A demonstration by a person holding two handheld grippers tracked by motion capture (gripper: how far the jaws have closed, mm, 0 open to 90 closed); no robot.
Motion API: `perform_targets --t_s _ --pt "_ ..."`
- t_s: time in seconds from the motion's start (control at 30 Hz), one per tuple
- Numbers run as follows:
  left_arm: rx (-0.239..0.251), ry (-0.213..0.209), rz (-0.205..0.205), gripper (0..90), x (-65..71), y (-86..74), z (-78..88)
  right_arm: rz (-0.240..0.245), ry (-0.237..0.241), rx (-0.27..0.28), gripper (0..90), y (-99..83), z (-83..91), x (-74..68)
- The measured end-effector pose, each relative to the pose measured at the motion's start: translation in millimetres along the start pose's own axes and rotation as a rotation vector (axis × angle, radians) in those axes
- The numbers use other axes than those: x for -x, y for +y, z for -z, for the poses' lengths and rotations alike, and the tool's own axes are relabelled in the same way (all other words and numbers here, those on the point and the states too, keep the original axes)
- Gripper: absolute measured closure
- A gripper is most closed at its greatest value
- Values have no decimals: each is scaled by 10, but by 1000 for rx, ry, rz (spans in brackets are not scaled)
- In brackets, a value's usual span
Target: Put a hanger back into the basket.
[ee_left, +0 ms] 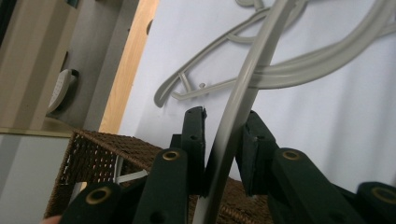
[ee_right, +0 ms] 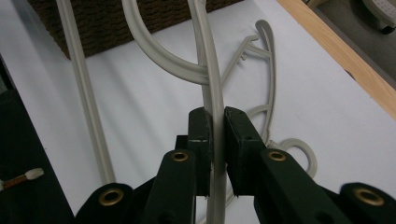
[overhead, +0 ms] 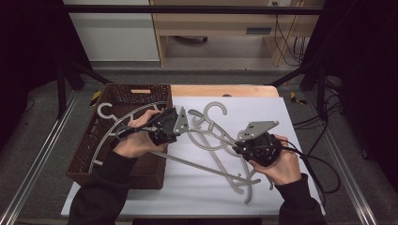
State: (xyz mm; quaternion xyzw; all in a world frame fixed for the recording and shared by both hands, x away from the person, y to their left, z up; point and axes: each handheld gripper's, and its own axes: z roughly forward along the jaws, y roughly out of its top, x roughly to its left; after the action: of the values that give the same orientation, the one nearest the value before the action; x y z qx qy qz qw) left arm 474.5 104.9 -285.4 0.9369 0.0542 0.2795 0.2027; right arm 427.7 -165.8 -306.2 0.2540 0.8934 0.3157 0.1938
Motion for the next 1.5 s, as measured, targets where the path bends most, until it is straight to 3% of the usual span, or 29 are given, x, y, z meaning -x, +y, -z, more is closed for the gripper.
perform_targets --t_s 0.3,0.47,0.8,1.1,1.37,1.5 --pt "9 -42 -50 790 74 1 38 9 -32 -1 786 -18 30 46" --pt "-13 -76 -71 808 120 15 32 24 -37 -15 772 -30 24 59" --pt "-12 -90 -51 813 141 12 39 -17 -32 1 719 -80 -8 97" --pt "1 -43 39 814 53 -77 62 -65 -144 164 436 -183 223 172" --pt "-4 46 171 814 -80 -190 130 -164 -226 259 212 -440 345 289" --pt "20 104 275 813 -156 -310 178 -197 -240 284 164 -573 353 308"
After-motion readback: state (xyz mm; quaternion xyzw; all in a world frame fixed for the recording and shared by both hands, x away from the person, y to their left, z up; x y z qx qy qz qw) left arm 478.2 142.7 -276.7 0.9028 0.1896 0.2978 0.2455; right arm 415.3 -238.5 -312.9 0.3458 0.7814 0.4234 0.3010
